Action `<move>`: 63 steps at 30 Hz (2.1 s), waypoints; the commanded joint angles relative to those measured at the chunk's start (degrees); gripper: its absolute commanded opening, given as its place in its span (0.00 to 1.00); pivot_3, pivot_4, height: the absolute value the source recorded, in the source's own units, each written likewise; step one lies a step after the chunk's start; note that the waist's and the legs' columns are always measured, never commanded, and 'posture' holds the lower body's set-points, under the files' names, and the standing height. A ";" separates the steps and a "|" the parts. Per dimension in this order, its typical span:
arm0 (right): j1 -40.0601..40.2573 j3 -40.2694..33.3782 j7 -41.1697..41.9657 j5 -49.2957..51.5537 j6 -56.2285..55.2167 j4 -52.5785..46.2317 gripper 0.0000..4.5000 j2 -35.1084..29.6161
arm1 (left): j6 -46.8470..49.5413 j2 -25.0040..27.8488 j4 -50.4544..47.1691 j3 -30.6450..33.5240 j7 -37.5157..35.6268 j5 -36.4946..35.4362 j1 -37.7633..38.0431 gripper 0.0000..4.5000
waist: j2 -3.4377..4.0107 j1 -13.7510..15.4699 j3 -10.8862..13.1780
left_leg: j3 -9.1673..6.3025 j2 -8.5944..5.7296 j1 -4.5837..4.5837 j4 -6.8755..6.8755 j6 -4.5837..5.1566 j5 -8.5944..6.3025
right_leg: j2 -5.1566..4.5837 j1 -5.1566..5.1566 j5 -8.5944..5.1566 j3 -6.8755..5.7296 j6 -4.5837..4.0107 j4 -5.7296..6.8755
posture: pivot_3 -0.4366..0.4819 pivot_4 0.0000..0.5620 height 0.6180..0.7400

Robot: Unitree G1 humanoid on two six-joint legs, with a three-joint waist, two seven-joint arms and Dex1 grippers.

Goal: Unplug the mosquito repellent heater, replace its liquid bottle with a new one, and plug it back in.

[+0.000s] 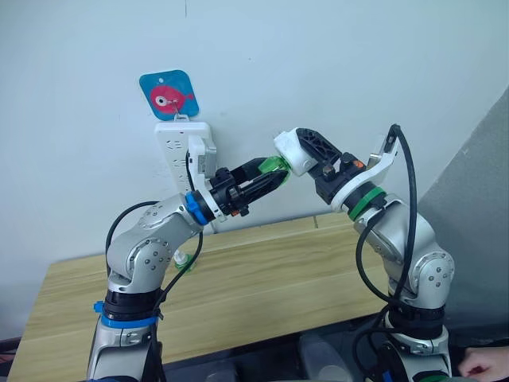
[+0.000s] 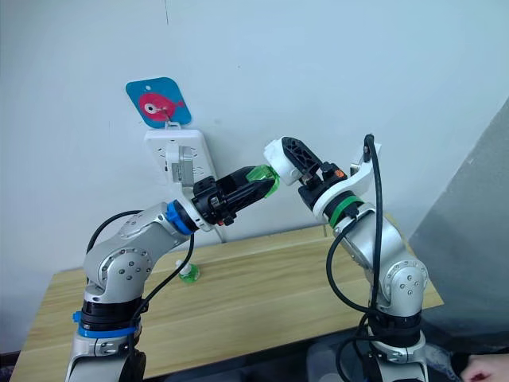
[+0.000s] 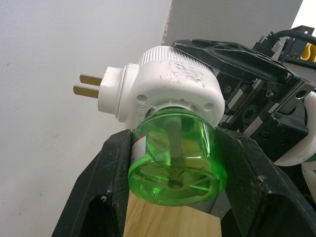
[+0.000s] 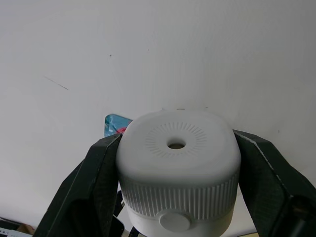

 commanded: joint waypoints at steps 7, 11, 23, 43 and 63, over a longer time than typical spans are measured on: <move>-1.53 0.72 1.02 2.30 -2.71 -2.92 0.67 -0.51 | -1.21 1.93 -0.71 -0.36 -2.18 1.81 0.57 0.99 | 0.00 -0.02 0.00 | 0.00 0.00 0.00 0.00 0.00 0.00 | 0.00 0.00 0.00 0.00 0.00 0.00 | 0.20 0.12 1.00; -1.40 0.90 1.13 2.50 -3.04 -3.01 0.67 -0.73 | -1.99 1.73 -1.34 -0.87 -2.30 2.71 1.20 1.00 | 0.00 0.03 0.00 | 0.00 0.00 0.00 0.00 0.00 0.00 | 0.00 0.00 0.00 0.01 0.00 -0.01 | 0.20 0.12 1.00; -1.21 1.29 1.28 2.93 -3.44 -2.79 0.67 -1.36 | -2.50 -0.29 -0.98 -0.01 -1.28 1.62 0.07 1.00 | 0.00 0.04 0.00 | 0.00 0.00 0.00 0.00 0.00 0.00 | 0.00 0.00 0.00 0.01 0.01 -0.01 | 0.21 0.12 1.00; -0.92 1.70 1.25 3.49 -3.38 -2.41 0.67 -1.68 | -3.00 0.45 -1.49 -1.18 -1.55 3.33 -1.00 0.49 | 0.00 0.06 0.00 | 0.01 0.00 0.00 0.00 0.00 0.00 | 0.01 0.00 -0.01 0.02 0.01 -0.01 | 0.21 0.12 1.00; 5.46 -1.77 7.86 9.87 1.62 -5.36 1.00 -18.15 | -2.10 5.00 2.74 -1.40 -10.78 4.50 -1.71 0.49 | -0.02 0.32 0.01 | 0.05 0.00 -0.01 -0.01 0.00 0.00 | 0.01 0.00 -0.15 0.05 0.25 -0.03 | 0.20 0.12 1.00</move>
